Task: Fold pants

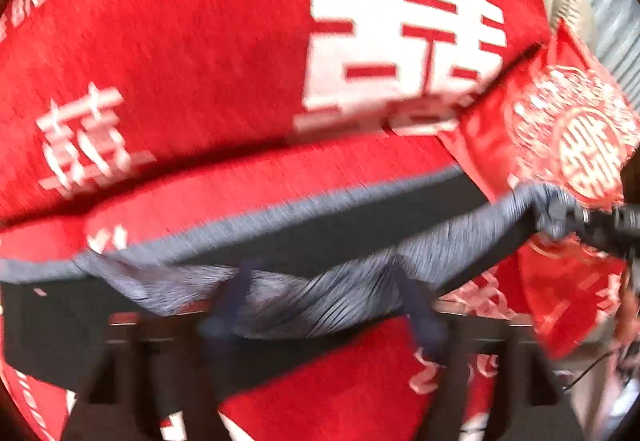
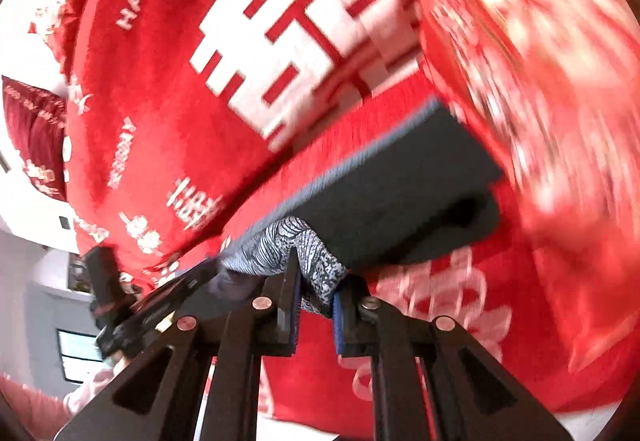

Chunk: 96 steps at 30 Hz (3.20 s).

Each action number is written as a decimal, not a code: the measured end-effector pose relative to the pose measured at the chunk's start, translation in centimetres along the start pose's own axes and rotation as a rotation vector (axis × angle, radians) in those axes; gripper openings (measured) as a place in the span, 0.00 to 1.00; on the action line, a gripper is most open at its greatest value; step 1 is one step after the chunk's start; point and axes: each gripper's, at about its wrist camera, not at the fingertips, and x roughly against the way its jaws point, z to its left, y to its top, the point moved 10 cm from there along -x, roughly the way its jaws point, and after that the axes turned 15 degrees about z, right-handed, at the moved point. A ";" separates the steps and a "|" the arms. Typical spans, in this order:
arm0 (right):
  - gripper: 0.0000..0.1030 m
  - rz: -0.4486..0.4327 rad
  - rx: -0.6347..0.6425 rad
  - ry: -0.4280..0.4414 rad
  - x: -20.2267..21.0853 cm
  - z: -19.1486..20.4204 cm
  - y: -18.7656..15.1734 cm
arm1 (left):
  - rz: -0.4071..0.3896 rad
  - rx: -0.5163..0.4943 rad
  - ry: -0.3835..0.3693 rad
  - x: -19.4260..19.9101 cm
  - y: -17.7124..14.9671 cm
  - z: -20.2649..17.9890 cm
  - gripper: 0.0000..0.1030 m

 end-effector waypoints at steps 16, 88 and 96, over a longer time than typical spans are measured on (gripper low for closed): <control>0.68 0.197 -0.030 -0.128 -8.2 -4.5 1.9 | 0.299 0.251 0.210 -10.4 -6.3 9.7 0.78; 0.39 0.098 0.023 -0.492 -8.6 -9.3 9.0 | 0.281 0.153 0.275 -10.0 -2.8 7.2 0.79; 0.39 0.205 0.026 -0.377 -12.5 -2.5 -1.1 | 0.270 0.203 0.211 -5.6 -8.5 10.5 0.79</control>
